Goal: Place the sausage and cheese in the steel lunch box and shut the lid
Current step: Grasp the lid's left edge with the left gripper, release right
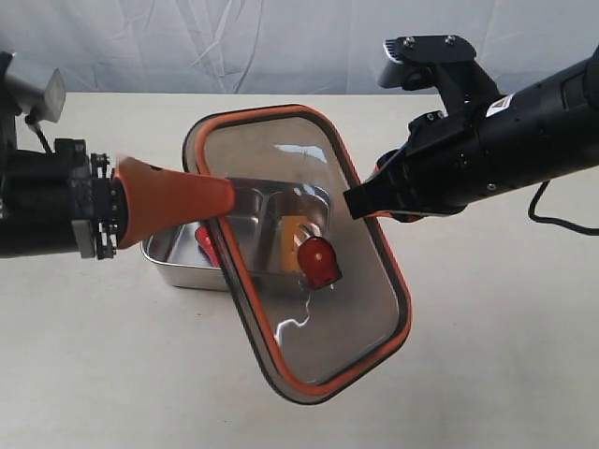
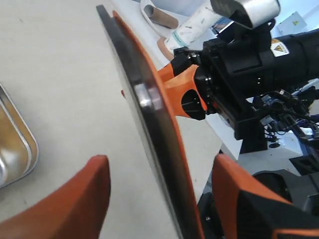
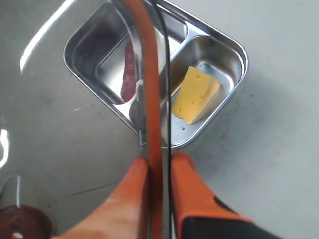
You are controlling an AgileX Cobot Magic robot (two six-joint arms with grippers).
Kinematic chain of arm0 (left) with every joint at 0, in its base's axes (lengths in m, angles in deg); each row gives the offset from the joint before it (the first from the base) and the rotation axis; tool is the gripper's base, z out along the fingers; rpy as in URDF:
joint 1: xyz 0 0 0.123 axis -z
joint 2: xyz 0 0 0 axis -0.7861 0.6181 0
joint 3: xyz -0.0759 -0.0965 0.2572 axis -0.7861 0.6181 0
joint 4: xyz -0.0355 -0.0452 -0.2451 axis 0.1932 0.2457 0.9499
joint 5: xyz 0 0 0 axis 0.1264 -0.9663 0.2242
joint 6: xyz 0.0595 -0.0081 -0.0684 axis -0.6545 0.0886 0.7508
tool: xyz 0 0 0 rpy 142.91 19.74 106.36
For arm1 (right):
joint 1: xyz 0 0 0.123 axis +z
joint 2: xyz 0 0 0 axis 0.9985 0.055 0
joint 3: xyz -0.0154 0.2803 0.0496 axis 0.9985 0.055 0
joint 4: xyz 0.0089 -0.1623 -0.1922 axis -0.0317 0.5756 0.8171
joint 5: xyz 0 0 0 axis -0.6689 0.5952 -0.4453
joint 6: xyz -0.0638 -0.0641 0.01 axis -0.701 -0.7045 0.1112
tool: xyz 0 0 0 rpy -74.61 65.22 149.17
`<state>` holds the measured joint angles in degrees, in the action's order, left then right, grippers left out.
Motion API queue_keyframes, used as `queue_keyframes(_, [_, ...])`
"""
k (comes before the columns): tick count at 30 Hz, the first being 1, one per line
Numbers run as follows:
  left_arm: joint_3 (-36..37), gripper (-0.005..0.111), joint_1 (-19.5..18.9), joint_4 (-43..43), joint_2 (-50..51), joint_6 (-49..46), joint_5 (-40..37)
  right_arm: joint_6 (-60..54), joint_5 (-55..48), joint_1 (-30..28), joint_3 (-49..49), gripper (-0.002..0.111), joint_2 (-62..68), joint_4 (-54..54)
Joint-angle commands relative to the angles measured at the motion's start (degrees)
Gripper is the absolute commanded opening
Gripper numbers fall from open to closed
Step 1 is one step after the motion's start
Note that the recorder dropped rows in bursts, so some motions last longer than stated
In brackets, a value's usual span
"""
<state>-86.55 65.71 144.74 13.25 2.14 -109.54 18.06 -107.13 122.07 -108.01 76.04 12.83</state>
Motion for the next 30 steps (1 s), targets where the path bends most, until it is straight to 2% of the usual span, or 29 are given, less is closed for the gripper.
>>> queue_keyframes(1, [-0.3,0.053,2.3,1.1,0.1,-0.2,4.7,-0.5,0.8,0.3,-0.1,-0.001,0.1,-1.3])
queue_keyframes(4, [-0.3,0.042,3.0,1.1,0.1,-0.2,6.3,-0.5,0.3,0.3,-0.1,-0.001,0.1,-1.3])
queue_keyframes(10, [-0.3,0.004,3.3,1.1,0.1,-0.2,7.8,-0.5,-0.1,0.3,-0.1,-0.001,0.1,-1.3])
queue_keyframes(11, [-0.3,0.0,3.3,1.1,0.1,-0.6,8.1,-0.5,-0.1,0.3,-0.1,-0.001,0.1,-1.3])
queue_keyframes(17, [-1.0,0.0,3.3,1.1,0.1,-1.6,9.5,-2.6,-0.1,0.3,-0.1,0.001,0.1,-1.3])
queue_keyframes(19, [-1.9,0.0,3.3,1.1,0.1,-1.6,9.7,-2.8,0.0,0.3,-0.1,0.013,0.0,-1.2])
queue_keyframes(22, [-3.5,0.0,3.3,1.1,0.1,-1.6,9.7,-2.8,0.9,0.3,-0.1,0.037,-0.4,-1.2])
queue_keyframes(24, [-4.4,0.0,3.3,1.1,0.1,-2.7,9.7,-2.8,2.0,0.2,-0.1,0.045,-1.1,-0.9])
queue_keyframes(27, [-5.5,0.0,3.3,1.1,0.1,-3.1,11.8,-2.8,4.8,0.2,-0.1,0.046,-2.9,1.1])
queue_keyframes(30, [-6.7,0.0,3.3,-1.5,0.1,-3.1,17.0,0.0,7.6,0.2,-0.1,0.046,-6.0,5.2])
